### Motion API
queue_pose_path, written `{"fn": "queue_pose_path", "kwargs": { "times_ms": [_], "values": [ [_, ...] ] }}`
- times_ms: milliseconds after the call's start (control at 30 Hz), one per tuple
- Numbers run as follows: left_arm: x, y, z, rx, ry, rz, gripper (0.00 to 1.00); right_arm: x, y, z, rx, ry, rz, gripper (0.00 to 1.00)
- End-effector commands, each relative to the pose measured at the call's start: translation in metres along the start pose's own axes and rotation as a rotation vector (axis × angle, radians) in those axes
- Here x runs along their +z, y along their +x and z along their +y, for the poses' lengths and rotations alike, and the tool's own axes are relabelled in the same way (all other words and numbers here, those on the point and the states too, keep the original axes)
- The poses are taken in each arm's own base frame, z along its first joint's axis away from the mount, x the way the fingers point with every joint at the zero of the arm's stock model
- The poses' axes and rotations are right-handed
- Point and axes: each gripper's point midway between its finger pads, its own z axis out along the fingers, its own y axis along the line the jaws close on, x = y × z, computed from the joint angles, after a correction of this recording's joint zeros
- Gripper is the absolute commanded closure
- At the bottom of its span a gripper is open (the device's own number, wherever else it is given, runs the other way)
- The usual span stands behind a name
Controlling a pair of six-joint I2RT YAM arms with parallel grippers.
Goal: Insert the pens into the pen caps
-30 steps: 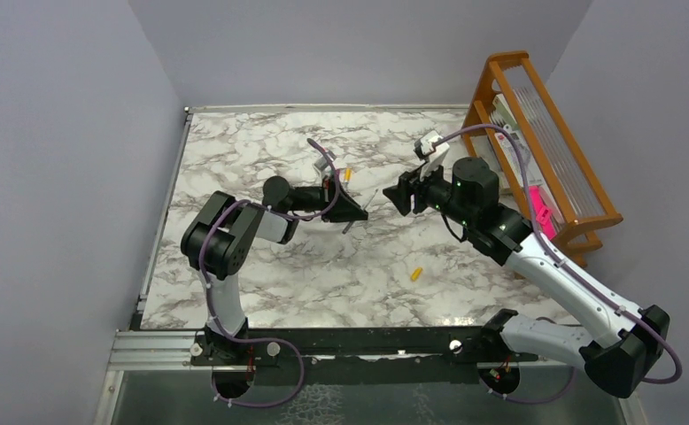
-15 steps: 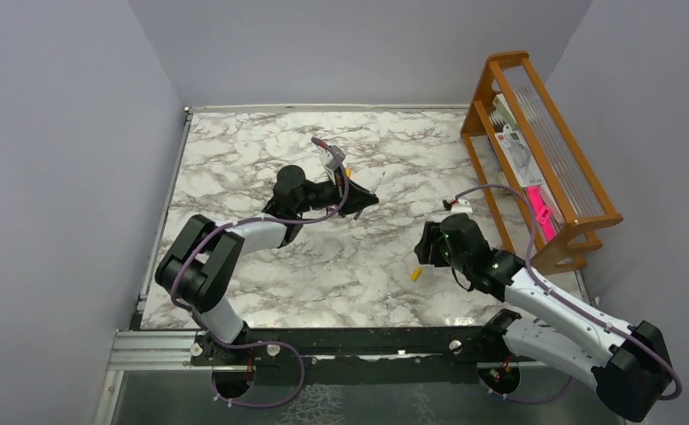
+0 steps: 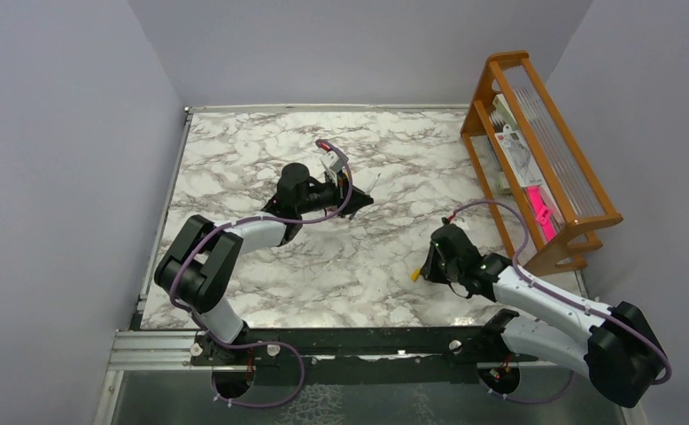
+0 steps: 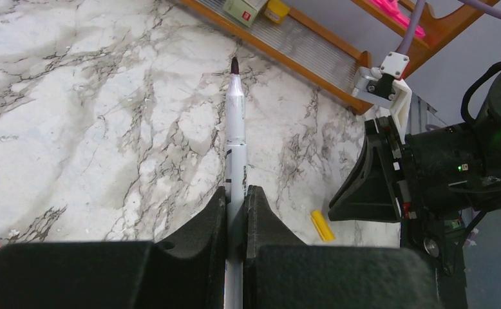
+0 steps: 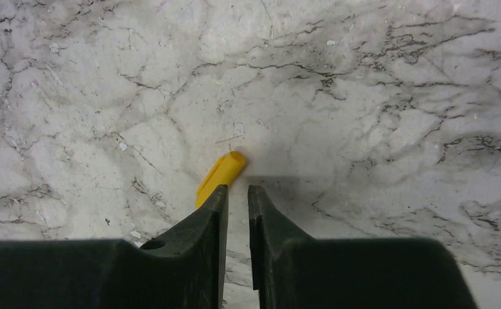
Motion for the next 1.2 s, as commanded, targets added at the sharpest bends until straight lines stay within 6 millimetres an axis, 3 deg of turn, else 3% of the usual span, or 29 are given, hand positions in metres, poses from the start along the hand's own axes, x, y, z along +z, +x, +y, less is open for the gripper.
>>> {"fn": "queue_pose_path", "kwargs": {
  "times_ms": [0, 333, 933, 1167],
  "values": [
    [0.002, -0.004, 0.003, 0.023, -0.013, -0.009, 1.00, -0.003, 0.005, 0.006, 0.046, -0.052, 0.007, 0.85],
    [0.003, -0.003, 0.005, -0.004, -0.013, -0.005, 1.00, 0.010, 0.029, 0.012, 0.030, -0.104, 0.099, 0.97],
    [0.005, 0.004, 0.010, -0.031, -0.017, 0.012, 1.00, 0.036, 0.002, 0.037, -0.043, -0.127, 0.055, 0.99],
    [0.004, 0.004, 0.010, -0.036, -0.017, 0.016, 1.00, 0.033, -0.028, 0.036, -0.064, -0.065, -0.039, 0.99]
  ]
}}
